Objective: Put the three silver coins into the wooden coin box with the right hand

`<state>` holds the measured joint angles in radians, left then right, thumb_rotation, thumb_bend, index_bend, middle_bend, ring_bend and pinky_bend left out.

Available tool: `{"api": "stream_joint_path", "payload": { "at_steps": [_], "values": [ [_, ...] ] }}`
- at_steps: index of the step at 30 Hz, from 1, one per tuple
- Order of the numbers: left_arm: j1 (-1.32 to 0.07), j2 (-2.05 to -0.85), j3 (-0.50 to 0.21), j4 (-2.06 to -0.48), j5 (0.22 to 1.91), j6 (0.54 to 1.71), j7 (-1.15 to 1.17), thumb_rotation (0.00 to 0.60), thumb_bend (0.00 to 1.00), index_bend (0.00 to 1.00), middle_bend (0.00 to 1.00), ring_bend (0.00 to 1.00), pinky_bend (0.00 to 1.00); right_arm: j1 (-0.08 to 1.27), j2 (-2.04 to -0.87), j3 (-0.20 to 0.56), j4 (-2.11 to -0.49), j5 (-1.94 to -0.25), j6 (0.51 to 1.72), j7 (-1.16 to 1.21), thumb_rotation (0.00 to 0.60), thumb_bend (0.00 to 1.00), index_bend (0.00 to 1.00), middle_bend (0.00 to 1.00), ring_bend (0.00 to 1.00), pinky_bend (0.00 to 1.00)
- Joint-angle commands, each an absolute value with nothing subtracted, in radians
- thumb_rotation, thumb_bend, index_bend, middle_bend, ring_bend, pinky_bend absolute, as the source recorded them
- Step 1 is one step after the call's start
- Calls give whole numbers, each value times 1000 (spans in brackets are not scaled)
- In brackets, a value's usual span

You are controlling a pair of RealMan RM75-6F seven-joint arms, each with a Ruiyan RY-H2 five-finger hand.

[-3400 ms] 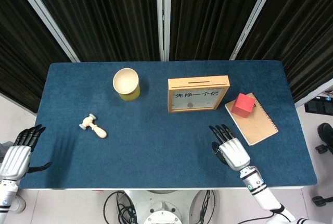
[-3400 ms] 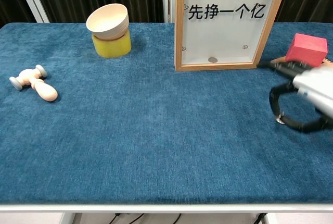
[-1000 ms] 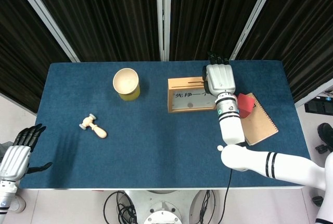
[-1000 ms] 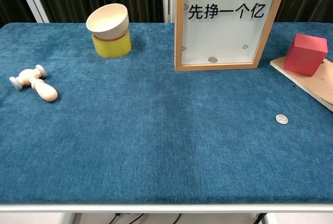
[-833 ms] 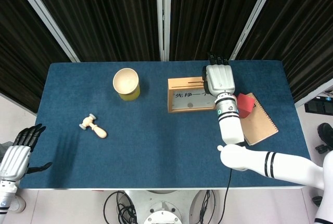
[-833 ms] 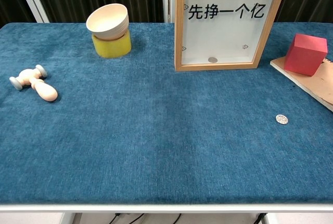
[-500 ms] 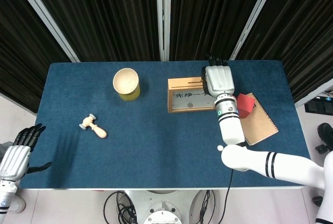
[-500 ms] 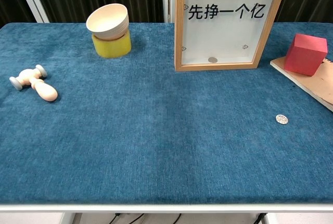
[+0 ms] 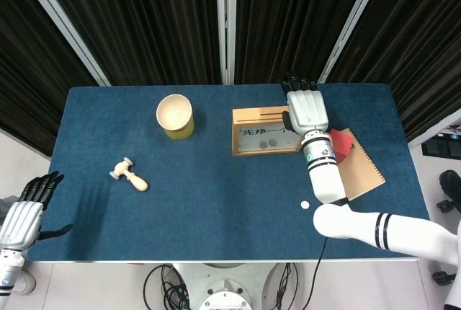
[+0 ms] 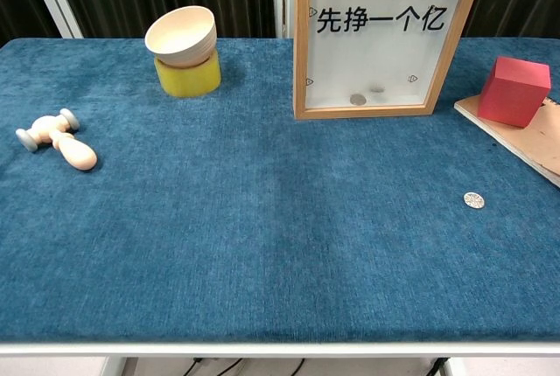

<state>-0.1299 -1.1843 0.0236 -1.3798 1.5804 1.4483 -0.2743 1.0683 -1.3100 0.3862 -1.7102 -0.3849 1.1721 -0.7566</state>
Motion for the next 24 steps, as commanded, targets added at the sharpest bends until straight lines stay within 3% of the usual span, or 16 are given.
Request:
{"api": "stream_joint_path", "payload": {
  "at_steps": [1,7,13,18,24],
  "values": [
    [-131,-1184,23,-1382,1581,1448,-271,600,0,18,0,0,0,1029,-1284,368,-1744,-477,1189,-698,600,428,0,0,0,0],
    [-128,-1180,20,-1391,1578,1454,-265,600,0,18,0,0,0,941,-1208,337,-1862,-669,1222,-588,600,428,0,0,0,0],
    [-128,-1179,21,-1397,1577,1452,-257,600,0,18,0,0,0,775,-1144,180,-1948,-1084,1311,-440,600,371,0,0,0,0],
    [-128,-1178,21,-1405,1575,1451,-247,600,0,18,0,0,0,623,-1153,-4,-1870,-1414,1411,-331,600,327,0,0,0,0],
    [-129,-1178,25,-1416,1580,1446,-228,600,0,18,0,0,0,513,-1214,-133,-1706,-1527,1406,-294,600,327,48,0,0,0]
  ]
}}
